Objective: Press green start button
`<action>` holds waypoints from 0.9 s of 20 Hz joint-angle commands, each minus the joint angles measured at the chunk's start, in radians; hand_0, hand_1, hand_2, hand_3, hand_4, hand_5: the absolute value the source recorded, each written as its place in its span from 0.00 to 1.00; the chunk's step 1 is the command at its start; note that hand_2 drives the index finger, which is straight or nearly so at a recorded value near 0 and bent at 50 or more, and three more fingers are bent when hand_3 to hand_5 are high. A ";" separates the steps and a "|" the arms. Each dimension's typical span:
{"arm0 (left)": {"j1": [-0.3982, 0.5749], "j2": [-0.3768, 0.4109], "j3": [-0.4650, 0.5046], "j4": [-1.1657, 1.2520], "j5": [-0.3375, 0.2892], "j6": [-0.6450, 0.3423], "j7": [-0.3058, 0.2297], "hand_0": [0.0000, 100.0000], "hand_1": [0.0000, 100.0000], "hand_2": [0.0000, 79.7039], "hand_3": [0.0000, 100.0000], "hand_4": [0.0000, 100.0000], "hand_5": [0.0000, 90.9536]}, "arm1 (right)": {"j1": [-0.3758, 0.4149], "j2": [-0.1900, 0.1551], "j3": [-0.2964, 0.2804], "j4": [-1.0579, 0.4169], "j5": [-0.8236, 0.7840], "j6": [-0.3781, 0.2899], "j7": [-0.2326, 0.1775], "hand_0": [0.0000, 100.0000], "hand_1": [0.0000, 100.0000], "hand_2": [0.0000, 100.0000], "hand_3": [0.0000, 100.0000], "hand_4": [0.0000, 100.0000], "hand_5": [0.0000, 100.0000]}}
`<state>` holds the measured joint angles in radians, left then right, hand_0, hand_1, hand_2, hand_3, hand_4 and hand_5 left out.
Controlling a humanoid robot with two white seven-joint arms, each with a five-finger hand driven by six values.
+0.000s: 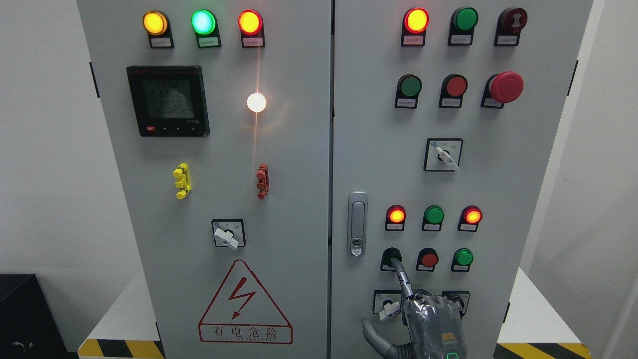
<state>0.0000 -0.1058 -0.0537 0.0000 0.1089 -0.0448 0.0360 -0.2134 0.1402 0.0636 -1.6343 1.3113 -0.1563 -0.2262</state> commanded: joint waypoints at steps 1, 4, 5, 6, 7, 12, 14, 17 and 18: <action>-0.023 0.000 0.000 -0.028 0.000 0.000 -0.001 0.12 0.56 0.00 0.00 0.00 0.00 | -0.006 0.001 0.001 0.024 -0.004 0.003 0.005 0.19 0.31 0.00 0.94 0.88 1.00; -0.023 0.000 0.000 -0.028 0.000 0.000 -0.001 0.12 0.56 0.00 0.00 0.00 0.00 | -0.004 0.001 0.002 0.018 -0.013 0.003 0.005 0.19 0.31 0.00 0.94 0.88 1.00; -0.023 0.000 0.000 -0.028 0.000 0.000 -0.001 0.12 0.56 0.00 0.00 0.00 0.00 | -0.004 0.001 0.002 0.011 -0.015 0.003 0.005 0.19 0.31 0.00 0.94 0.88 1.00; -0.023 0.000 0.000 -0.028 0.000 0.000 -0.001 0.12 0.56 0.00 0.00 0.00 0.00 | -0.004 0.001 0.002 0.004 -0.018 0.001 0.004 0.20 0.31 0.00 0.94 0.88 1.00; -0.023 0.000 0.000 -0.028 0.000 0.000 -0.001 0.12 0.56 0.00 0.00 0.00 0.00 | -0.003 0.001 0.002 -0.002 -0.018 0.001 0.005 0.20 0.31 0.00 0.94 0.88 1.00; -0.023 0.000 0.000 -0.028 0.000 0.000 -0.001 0.12 0.56 0.00 0.00 0.00 0.00 | 0.015 0.007 0.004 -0.047 -0.041 -0.003 0.005 0.24 0.31 0.00 0.94 0.88 1.00; -0.023 0.000 0.000 -0.028 0.000 0.000 -0.001 0.12 0.56 0.00 0.00 0.00 0.00 | 0.031 0.007 0.008 -0.068 -0.064 -0.008 0.005 0.25 0.31 0.00 0.94 0.88 1.00; -0.023 0.000 0.000 -0.028 0.000 0.000 -0.001 0.12 0.56 0.00 0.00 0.00 0.00 | 0.052 0.007 0.010 -0.114 -0.102 -0.022 0.033 0.31 0.31 0.01 0.94 0.88 1.00; -0.023 0.000 0.000 -0.028 0.000 0.000 -0.001 0.12 0.56 0.00 0.00 0.00 0.00 | 0.058 0.007 0.010 -0.127 -0.115 -0.026 0.034 0.34 0.30 0.02 0.93 0.87 1.00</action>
<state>0.0000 -0.1058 -0.0537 0.0000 0.1089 -0.0448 0.0360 -0.1854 0.1442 0.0675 -1.6739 1.2480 -0.1681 -0.1991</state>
